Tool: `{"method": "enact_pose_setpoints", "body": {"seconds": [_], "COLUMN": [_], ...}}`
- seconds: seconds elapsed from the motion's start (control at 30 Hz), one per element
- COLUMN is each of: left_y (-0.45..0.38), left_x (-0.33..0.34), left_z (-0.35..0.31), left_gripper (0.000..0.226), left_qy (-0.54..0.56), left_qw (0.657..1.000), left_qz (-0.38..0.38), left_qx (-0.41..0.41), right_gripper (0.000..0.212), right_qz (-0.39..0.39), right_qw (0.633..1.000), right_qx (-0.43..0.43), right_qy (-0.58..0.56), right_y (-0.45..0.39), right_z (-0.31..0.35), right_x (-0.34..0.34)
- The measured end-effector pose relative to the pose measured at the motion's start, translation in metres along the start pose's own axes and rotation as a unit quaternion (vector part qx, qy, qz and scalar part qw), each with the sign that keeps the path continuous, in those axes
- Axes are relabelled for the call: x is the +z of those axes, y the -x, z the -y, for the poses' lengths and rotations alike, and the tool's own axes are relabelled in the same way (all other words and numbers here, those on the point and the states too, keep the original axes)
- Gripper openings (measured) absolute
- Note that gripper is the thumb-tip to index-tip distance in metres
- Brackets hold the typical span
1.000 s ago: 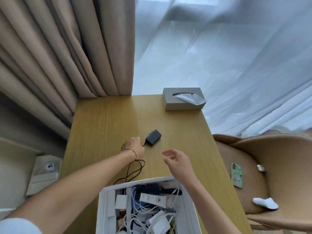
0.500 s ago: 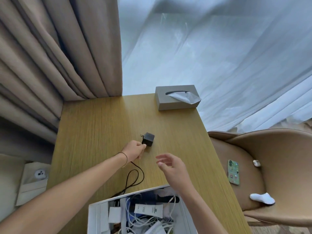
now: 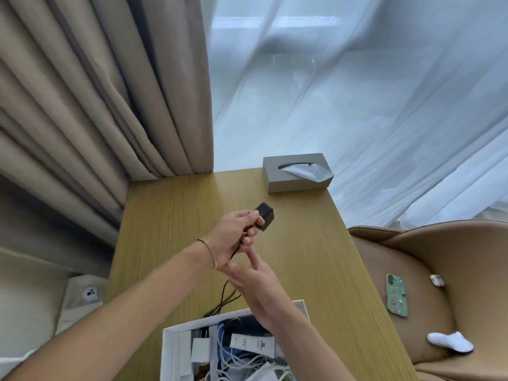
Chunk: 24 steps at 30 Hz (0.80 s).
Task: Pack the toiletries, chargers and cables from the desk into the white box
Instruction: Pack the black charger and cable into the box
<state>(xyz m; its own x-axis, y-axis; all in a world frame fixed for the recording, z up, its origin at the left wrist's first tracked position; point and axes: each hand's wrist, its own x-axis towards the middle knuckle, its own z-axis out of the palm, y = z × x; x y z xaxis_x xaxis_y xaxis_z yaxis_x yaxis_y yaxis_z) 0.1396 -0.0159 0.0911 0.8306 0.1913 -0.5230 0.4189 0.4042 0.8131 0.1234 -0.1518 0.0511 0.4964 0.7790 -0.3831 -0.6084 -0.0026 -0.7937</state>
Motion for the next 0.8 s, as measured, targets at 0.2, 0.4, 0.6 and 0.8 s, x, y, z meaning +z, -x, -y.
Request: {"method": "enact_pose_setpoints", "body": {"seconds": [0.2, 0.4, 0.6, 0.8], "left_y": [0.044, 0.086, 0.117, 0.136], "left_x": [0.009, 0.02, 0.028, 0.024], "left_z": [-0.053, -0.071, -0.079, -0.071], "left_gripper": [0.031, 0.034, 0.032, 0.024], "left_qy": [-0.342, -0.456, -0.418, -0.261], "left_qw": [0.93, 0.852, 0.874, 0.922], "left_qz": [-0.075, -0.106, -0.023, -0.016], "left_qx": [0.111, 0.232, 0.246, 0.285], "right_gripper": [0.015, 0.048, 0.038, 0.023], "right_qz": [0.002, -0.125, -0.053, -0.038], "right_qw": [0.992, 0.919, 0.897, 0.911], "right_qx": [-0.075, -0.224, -0.253, -0.283], "right_qy": [0.1, 0.298, 0.358, 0.299], "right_y": [0.03, 0.043, 0.045, 0.058], "right_z": [0.036, 0.07, 0.078, 0.083], "right_x": [0.001, -0.02, -0.015, -0.005]}}
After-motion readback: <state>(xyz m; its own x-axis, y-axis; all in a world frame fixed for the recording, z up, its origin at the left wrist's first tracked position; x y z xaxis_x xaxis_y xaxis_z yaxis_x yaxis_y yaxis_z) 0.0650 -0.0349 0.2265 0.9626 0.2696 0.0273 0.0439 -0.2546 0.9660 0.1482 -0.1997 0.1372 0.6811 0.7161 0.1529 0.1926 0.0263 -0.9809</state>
